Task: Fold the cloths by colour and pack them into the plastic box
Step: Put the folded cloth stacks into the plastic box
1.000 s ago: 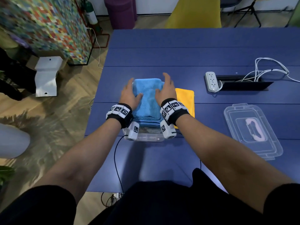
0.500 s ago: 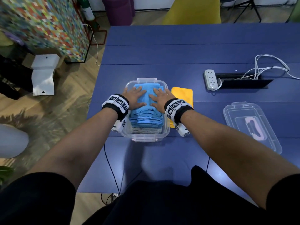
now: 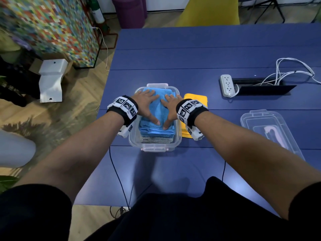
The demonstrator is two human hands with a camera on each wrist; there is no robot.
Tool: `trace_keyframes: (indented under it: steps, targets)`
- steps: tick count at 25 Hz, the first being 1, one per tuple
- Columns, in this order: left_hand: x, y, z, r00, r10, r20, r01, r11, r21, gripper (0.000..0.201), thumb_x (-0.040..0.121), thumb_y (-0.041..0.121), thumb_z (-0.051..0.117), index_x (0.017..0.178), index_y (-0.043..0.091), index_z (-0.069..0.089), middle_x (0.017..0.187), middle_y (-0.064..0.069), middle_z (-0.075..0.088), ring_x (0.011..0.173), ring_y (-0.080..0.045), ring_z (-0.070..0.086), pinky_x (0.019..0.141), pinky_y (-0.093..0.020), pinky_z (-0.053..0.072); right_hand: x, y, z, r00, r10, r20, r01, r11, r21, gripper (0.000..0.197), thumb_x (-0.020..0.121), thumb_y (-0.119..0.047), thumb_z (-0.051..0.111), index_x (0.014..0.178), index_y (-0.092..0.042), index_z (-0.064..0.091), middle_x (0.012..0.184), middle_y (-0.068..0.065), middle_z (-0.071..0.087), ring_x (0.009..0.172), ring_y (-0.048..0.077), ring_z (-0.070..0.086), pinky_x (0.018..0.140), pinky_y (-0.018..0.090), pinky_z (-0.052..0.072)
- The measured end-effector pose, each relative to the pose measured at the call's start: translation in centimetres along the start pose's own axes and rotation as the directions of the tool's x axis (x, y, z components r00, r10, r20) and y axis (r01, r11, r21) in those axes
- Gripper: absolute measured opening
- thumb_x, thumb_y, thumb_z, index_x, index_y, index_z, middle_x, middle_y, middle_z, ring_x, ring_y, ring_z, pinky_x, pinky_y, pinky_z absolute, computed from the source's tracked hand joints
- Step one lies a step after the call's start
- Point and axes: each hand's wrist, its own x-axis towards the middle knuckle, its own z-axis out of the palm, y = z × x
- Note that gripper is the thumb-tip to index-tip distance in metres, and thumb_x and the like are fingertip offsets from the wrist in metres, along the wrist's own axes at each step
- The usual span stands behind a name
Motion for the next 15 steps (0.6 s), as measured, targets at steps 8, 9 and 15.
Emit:
trace_keyframes:
  steps: [8,9,15]
  targets:
    - [2.1,0.7,1.3,0.995,-0.048,0.089,0.038,0.993,0.115,0.146,0.047,0.085,0.070,0.155,0.024,-0.006,0.163,-0.003,-0.010,0.150,-0.025,-0.007,0.120,-0.047,-0.003,1.2,-0.5,1.3,0.998,0.063,-0.010,-0.063,0.998,0.016,0.163,0.026,-0.095,0.061,0.154,-0.017,-0.004,0.161,0.012,-0.005,0.149,0.028,-0.008,0.116,0.056,-0.011]
    - [2.4,0.8,1.8,0.995,-0.050,0.089,0.037,0.989,0.141,0.147,0.046,0.086,0.069,0.155,0.023,-0.008,0.163,-0.005,-0.012,0.150,-0.026,-0.008,0.120,-0.048,-0.002,1.4,-0.8,1.7,0.997,0.074,-0.011,-0.074,0.997,-0.019,0.164,0.025,-0.096,0.058,0.153,-0.015,-0.004,0.161,0.014,-0.003,0.149,0.029,-0.006,0.114,0.059,-0.013]
    - [1.8,0.2,1.7,0.992,-0.053,0.117,0.050,0.998,0.027,0.145,0.051,0.078,0.075,0.155,0.023,-0.009,0.163,-0.003,-0.014,0.150,-0.023,-0.011,0.120,-0.047,-0.004,0.8,-0.7,2.2,0.995,0.038,-0.096,-0.031,0.997,0.071,0.150,0.041,-0.089,0.064,0.154,-0.015,-0.001,0.162,0.011,-0.004,0.149,0.021,-0.007,0.112,0.057,-0.021]
